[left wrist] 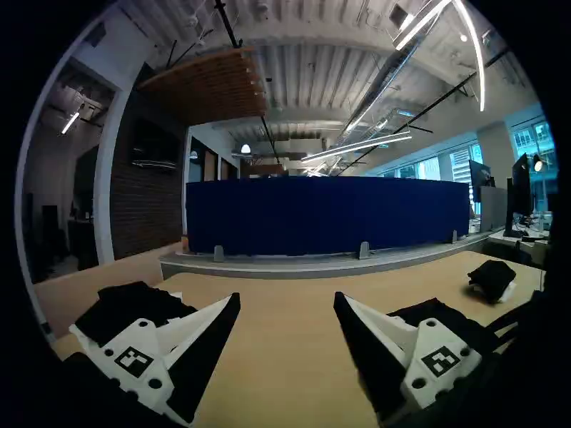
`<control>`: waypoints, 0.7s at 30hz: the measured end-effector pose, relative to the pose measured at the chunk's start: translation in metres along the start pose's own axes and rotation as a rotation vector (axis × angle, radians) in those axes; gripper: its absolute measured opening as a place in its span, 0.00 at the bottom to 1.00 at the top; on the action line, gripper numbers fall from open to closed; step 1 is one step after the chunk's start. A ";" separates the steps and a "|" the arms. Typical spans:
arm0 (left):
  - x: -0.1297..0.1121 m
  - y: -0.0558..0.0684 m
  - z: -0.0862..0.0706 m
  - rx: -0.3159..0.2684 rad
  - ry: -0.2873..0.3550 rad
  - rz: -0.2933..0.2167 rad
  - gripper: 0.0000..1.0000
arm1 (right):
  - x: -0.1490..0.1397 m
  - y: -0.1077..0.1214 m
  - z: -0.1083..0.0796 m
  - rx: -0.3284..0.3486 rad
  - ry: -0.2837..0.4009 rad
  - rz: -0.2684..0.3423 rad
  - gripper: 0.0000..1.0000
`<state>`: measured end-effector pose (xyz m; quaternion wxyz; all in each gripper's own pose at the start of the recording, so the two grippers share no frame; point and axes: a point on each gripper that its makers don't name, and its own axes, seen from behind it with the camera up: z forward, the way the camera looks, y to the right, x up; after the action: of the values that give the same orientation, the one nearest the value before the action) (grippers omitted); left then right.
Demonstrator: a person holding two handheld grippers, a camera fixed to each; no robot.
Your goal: Fold towel
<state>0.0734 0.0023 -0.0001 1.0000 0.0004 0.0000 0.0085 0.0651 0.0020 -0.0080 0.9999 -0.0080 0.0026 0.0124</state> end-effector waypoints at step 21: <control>0.106 0.028 0.000 -0.051 -0.077 0.042 0.97 | 0.108 0.008 0.002 0.008 -0.053 0.001 1.00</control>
<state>0.1787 0.0324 0.0003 0.9985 -0.0250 -0.0386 0.0294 0.1731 0.0124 -0.0064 0.9996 -0.0039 -0.0238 0.0131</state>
